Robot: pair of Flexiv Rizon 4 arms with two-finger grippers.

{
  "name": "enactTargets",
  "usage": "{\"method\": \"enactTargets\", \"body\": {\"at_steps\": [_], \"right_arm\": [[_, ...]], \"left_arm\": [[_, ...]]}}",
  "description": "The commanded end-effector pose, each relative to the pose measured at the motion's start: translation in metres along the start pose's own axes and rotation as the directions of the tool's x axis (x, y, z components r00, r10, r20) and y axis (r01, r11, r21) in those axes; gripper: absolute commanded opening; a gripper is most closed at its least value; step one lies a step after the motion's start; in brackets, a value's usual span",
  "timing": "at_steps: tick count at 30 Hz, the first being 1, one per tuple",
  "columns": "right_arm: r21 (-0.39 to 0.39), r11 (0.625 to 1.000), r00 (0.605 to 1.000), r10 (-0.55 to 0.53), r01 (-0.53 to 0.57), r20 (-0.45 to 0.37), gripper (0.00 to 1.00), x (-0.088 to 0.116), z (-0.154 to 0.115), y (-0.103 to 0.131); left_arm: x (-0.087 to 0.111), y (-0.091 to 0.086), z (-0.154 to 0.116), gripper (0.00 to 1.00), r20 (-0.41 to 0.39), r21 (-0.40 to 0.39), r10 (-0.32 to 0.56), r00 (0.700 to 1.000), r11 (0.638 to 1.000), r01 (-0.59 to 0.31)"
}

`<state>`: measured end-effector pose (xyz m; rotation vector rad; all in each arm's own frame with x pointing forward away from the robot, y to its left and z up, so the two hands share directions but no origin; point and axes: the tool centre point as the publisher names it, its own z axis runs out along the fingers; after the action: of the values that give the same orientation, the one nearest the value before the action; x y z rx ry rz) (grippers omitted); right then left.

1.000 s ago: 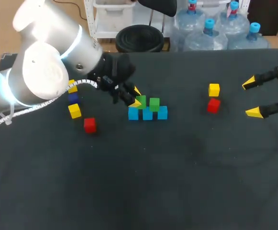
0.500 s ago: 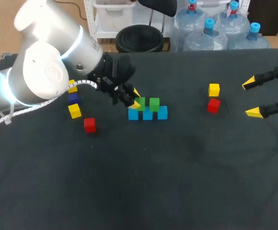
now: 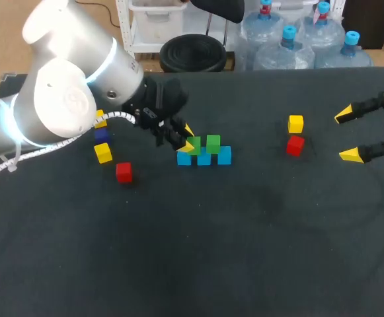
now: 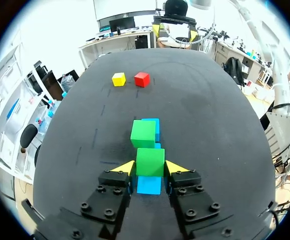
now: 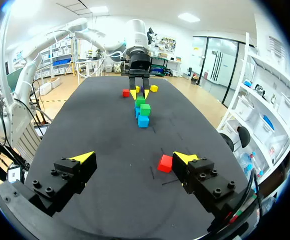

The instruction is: Place the blue cubes, place green cubes on the blue cubes, place the yellow cubes on the green cubes, then place the red cubes on the yellow cubes, and place purple cube on the red cubes.

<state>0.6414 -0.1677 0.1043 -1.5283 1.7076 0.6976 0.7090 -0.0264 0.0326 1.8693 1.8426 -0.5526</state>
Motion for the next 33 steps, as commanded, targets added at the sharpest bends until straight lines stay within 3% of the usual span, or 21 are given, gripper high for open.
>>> {"method": "enactTargets", "body": {"at_steps": [1, 33], "right_arm": [[0.000, 1.000, 1.000, -0.001, 0.001, 0.001, 1.00, 0.0003, 0.0007, -0.0004], [0.000, 1.000, 1.000, -0.001, 0.001, 0.001, 1.00, 0.0003, 0.0007, -0.0004]], "left_arm": [[-0.0012, 0.0044, 0.0015, 0.00, -0.007, 0.007, 0.001, 1.000, 1.000, -0.001], [0.0029, 0.0084, 0.0039, 0.00, -0.015, 0.014, -0.004, 1.000, 1.000, 0.004]]}}
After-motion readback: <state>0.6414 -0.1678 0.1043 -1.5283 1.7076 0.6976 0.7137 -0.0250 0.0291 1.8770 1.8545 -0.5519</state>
